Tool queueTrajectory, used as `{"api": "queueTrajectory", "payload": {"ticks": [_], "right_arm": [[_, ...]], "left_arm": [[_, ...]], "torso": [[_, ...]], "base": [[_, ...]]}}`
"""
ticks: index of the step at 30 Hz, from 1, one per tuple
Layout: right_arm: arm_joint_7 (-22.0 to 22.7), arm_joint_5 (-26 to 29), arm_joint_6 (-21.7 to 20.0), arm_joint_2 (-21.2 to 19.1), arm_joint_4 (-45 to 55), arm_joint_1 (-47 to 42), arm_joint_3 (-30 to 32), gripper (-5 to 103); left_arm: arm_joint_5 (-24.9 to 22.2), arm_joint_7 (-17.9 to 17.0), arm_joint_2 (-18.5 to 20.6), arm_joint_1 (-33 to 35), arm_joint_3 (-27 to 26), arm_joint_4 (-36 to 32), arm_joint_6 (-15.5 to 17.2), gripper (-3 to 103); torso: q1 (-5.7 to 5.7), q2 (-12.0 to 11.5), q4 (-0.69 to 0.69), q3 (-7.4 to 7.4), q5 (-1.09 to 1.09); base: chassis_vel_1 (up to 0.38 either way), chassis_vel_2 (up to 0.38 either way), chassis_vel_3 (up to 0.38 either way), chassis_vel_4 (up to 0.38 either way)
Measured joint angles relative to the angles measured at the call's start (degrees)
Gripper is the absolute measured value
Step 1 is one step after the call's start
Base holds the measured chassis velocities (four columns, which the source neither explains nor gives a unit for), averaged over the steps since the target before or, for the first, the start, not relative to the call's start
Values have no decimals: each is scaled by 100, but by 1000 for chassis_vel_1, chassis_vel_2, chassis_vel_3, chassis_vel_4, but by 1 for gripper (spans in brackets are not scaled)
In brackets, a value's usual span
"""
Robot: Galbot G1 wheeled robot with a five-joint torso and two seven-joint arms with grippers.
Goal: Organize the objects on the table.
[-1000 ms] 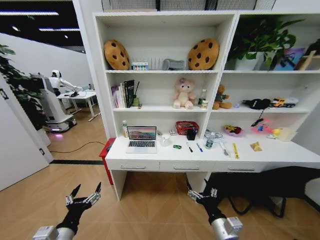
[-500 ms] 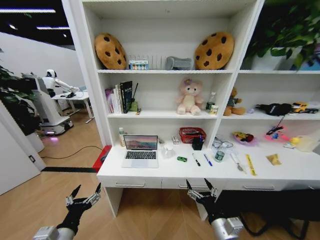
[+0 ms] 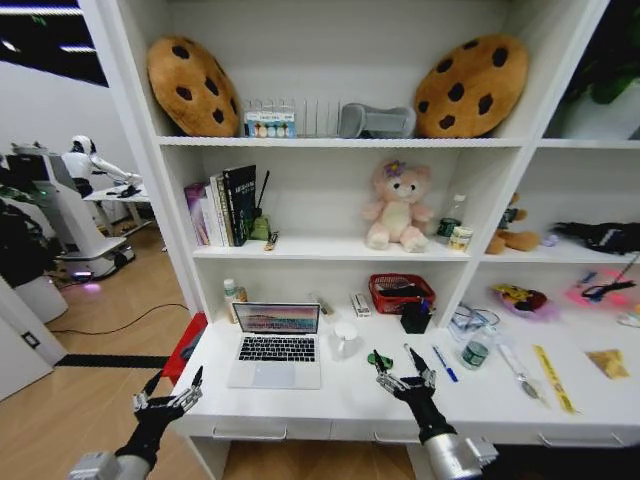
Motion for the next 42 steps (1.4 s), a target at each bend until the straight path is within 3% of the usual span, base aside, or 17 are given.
{"api": "queueTrajectory", "payload": {"ticks": [4,9,12,13,14,15,18,19,22,26,29,34,36,38,39,40,42], "right_arm": [[36,98,-84,-144,144,2,152,100],[78,-61,-18,-125,123,-135,279,100],[115,-146,28,-85,40,-177,322,100],[128,-170,37,-74,7,-191,335,100],[166,-188,45,-56,-42,-210,367,100],[166,-188,45,-56,-42,-210,367,100],[199,-242,57,-7,-154,-205,409,100],[199,-242,57,-7,-154,-205,409,100],[208,-469,141,112,-268,-221,450,100],[212,-518,175,254,-304,-283,444,100],[211,-542,193,313,-326,-304,437,100],[198,-612,245,386,-447,-285,433,100],[197,-633,253,385,-476,-262,437,100],[199,-659,257,390,-522,-198,447,100],[199,-659,257,390,-522,-198,447,100],[205,-666,257,408,-531,-184,455,100],[207,-674,257,419,-532,-183,457,100]], "left_arm": [[-283,28,743,-71,-176,75,11,92],[-691,13,1694,-294,-315,313,84,71],[-789,7,2177,-449,-338,577,91,60],[-816,7,2463,-547,-355,712,88,60],[-886,-14,3004,-767,-371,968,110,49],[-886,-14,3004,-767,-371,968,110,49],[-986,38,3995,-1487,-261,1473,106,38],[-986,38,3995,-1487,-261,1473,106,38],[-923,417,5011,-2487,129,2062,-24,22],[-791,1023,5673,-3391,800,2443,-124,6],[-768,1345,5891,-3851,1215,2552,-127,2],[-774,2003,6083,-5468,2774,2757,-38,0],[-752,2060,6044,-5819,3133,2799,-27,0],[-617,2190,5813,-6986,4325,2941,-6,0],[-617,2190,5813,-6986,4325,2941,-6,0],[-500,2237,5606,-7691,4970,3075,7,0],[-443,2258,5491,-7993,5246,3144,14,0]], "torso": [[-9,5,-8,-3,0],[-9,5,-12,-3,2],[-6,3,-2,-1,-2],[-4,2,-4,0,1],[-2,2,-5,0,-3],[-2,2,-5,0,-3],[-1,1,-9,1,1],[-1,1,-9,1,1],[-2,2,-8,1,2],[-1,1,-7,1,2],[-1,1,-7,1,2],[-2,2,-4,0,3],[-2,2,-4,0,2],[-3,2,-6,0,0],[-3,2,-6,0,0],[-2,1,-9,0,2],[-2,1,-8,0,2]], "base": [[40,-89,-58,56],[40,-71,-50,39],[0,0,0,0],[0,0,0,0],[0,0,0,0],[0,0,0,0],[0,0,0,0],[0,0,0,0],[0,0,0,0],[0,0,0,0],[0,0,0,0],[0,0,0,0],[0,0,0,0],[0,0,0,0],[0,0,0,0],[0,0,0,0],[0,0,0,0]]}}
